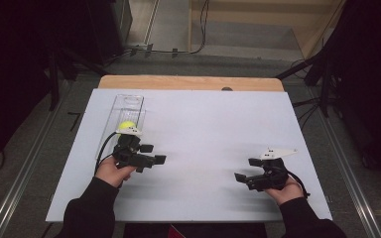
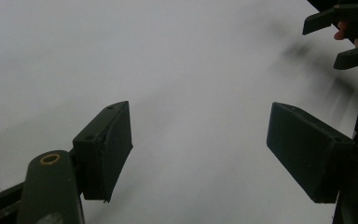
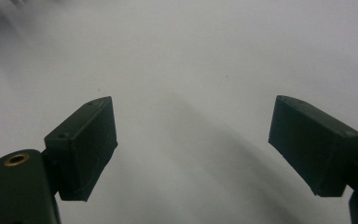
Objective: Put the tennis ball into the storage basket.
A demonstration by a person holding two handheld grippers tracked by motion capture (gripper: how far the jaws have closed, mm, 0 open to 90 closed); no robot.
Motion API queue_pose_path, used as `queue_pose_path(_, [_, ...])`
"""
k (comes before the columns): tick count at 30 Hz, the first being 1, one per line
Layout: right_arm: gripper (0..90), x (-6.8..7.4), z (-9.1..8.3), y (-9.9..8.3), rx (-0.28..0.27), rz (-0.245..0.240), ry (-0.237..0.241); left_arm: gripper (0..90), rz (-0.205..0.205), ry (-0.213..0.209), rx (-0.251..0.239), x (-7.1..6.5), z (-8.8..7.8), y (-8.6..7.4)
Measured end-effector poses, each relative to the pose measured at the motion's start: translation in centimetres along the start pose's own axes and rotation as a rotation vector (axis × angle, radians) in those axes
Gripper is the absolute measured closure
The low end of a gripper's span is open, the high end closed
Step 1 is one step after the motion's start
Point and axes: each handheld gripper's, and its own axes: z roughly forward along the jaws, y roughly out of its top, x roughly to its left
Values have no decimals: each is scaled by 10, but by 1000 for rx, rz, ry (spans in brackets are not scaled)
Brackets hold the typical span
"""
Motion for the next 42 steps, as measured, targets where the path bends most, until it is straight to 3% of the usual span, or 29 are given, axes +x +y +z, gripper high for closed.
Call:
queue_pose_path(9, [133,0,0,0,1,1,-1,231,28,-6,-16,-7,-4,-10])
queue_pose_path(19, [133,0,0,0,1,2,-1,231,53,-8,11,-14,-7,-24])
queue_pose_path(24, [133,0,0,0,0,2,-1,231,114,-2,19,-17,-6,-31])
queue_pose_path(33, [133,0,0,0,1,1,-3,231,178,-9,12,-23,-8,-41])
queue_pose_path(42, [133,0,0,0,1,1,-3,232,199,-6,45,-23,-7,-51])
